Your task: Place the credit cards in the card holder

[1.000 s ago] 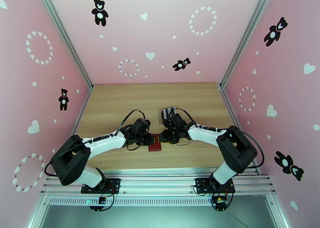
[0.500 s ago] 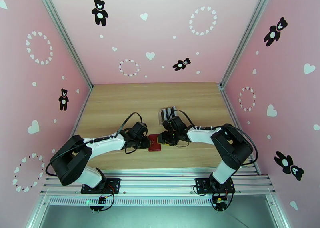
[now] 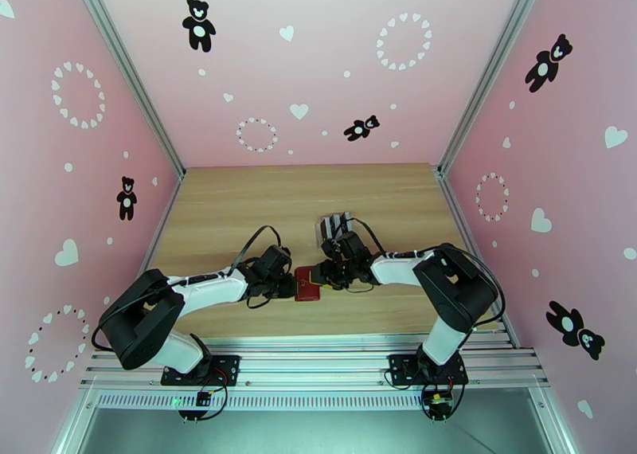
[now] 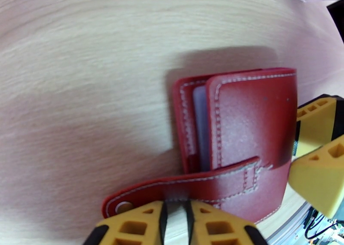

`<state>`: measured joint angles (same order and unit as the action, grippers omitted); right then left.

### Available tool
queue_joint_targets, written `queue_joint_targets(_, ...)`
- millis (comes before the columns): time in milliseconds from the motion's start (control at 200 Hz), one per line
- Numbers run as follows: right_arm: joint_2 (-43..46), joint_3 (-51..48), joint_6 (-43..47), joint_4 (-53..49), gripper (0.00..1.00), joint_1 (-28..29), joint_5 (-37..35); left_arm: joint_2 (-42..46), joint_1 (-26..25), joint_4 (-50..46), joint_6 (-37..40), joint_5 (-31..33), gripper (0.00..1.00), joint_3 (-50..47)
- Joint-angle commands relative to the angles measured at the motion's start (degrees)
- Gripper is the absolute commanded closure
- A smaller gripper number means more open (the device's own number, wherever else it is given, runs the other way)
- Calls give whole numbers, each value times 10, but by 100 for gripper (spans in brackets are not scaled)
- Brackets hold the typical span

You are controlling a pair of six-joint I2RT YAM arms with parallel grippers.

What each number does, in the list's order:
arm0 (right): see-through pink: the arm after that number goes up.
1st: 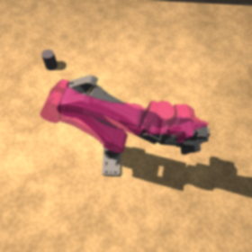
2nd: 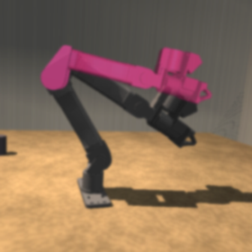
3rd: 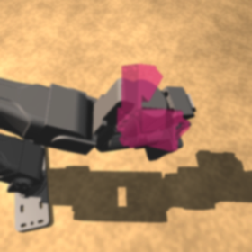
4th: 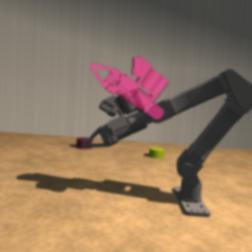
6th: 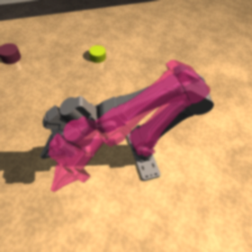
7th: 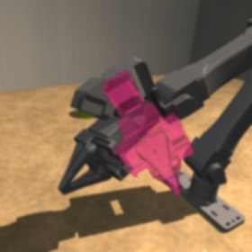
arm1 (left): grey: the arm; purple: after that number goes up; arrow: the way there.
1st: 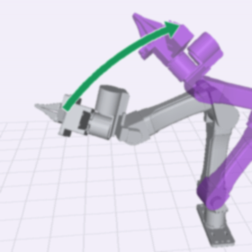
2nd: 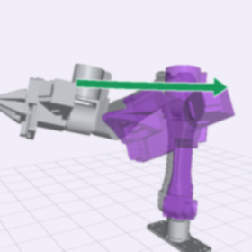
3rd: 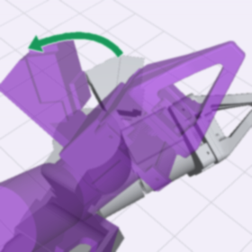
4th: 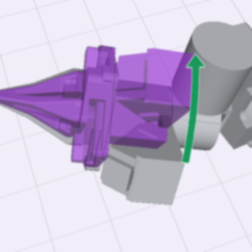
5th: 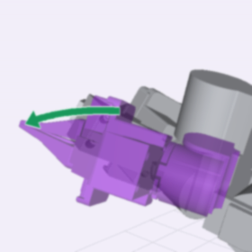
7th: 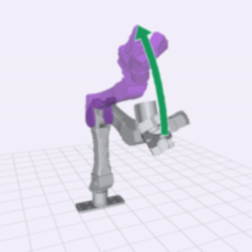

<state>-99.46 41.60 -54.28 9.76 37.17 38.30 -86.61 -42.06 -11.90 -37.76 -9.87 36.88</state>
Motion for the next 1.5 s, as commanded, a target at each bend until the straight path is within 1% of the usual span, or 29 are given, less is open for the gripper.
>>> queue_joint_targets(0, -10, -4, -13, 39, 54, 5, 20, -24, 3, 5, -9, -9, 76, -24)
queue_joint_targets(355, -14, 5, -35, 85, 57, 13, 39, -26, 3, 19, -17, -18, 76, -28)
queue_joint_targets(476, -16, 8, -36, 87, 58, 17, 41, -24, 3, 20, -18, -17, 76, -29)
queue_joint_targets(596, -17, 9, -38, 89, 63, 18, 42, -21, 2, 21, -19, -17, 76, -30)
queue_joint_targets(726, -13, 10, -39, 87, 71, 18, 43, -18, 3, 20, -19, -17, 76, -30)
queue_joint_targets(826, 2, 12, -33, 75, 74, 19, 38, -11, 4, 15, -17, -17, 76, -28)
queue_joint_targets(896, 18, 22, -17, 39, 78, 19, 30, -5, 6, 8, -16, -15, 76, -24)
queue_joint_targets(936, 27, 28, -8, 18, 82, 19, 26, 1, 9, 3, -15, -15, 76, -21)
queue_joint_targets(1051, 58, 48, 20, -48, 89, 19, 7, 19, 13, -16, -9, -11, 76, -11)
queue_joint_targets(1237, 111, 92, 80, -180, 100, 21, -47, 52, 28, -44, 0, -1, 76, -2)
queue_joint_targets(1387, 137, 157, 144, -336, 100, 32, -147, 81, 38, -52, 1, 6, 76, -5)
queue_joint_targets(1497, 139, 199, 172, -420, 100, 40, -209, 92, 41, -61, 3, 10, 75, -2)
